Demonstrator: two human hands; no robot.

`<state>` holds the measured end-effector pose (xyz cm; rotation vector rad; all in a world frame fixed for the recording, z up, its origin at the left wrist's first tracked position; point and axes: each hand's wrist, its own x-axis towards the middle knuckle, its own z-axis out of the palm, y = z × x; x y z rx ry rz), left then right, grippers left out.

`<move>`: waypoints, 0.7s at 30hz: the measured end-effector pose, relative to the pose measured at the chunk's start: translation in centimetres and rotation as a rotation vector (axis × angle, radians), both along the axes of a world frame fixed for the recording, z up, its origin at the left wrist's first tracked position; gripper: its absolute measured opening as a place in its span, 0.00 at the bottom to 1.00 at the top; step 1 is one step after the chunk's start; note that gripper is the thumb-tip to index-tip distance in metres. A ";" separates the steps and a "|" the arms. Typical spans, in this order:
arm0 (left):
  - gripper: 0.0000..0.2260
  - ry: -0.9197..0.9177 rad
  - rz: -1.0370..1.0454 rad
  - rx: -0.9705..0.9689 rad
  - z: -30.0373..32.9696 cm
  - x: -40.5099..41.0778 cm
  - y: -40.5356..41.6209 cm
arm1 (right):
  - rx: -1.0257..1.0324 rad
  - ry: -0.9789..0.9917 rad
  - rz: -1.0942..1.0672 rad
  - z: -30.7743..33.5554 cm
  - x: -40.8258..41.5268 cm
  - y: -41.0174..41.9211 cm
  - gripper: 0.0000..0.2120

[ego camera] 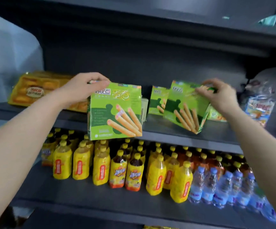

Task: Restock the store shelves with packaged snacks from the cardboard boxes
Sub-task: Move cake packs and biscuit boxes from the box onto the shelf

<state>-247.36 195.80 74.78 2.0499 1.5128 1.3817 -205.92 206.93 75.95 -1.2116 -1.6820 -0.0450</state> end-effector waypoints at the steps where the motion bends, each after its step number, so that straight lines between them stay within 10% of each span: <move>1: 0.07 -0.003 -0.011 -0.007 0.1 0.8 0.5 | -0.030 -0.047 0.017 -0.4 -0.3 1.6 0.17; 14: 0.10 -0.053 -0.067 -0.075 0.6 6.9 5.4 | -0.104 -0.511 -0.067 -2.2 -1.7 17.1 0.19; 17: 0.10 -0.033 -0.103 -0.085 1.1 9.0 6.5 | -0.078 -0.292 0.223 -0.3 -3.0 13.2 0.12; 21: 0.09 -0.037 -0.133 -0.041 1.9 12.3 8.0 | -0.599 -0.025 0.758 2.3 -4.1 6.0 0.21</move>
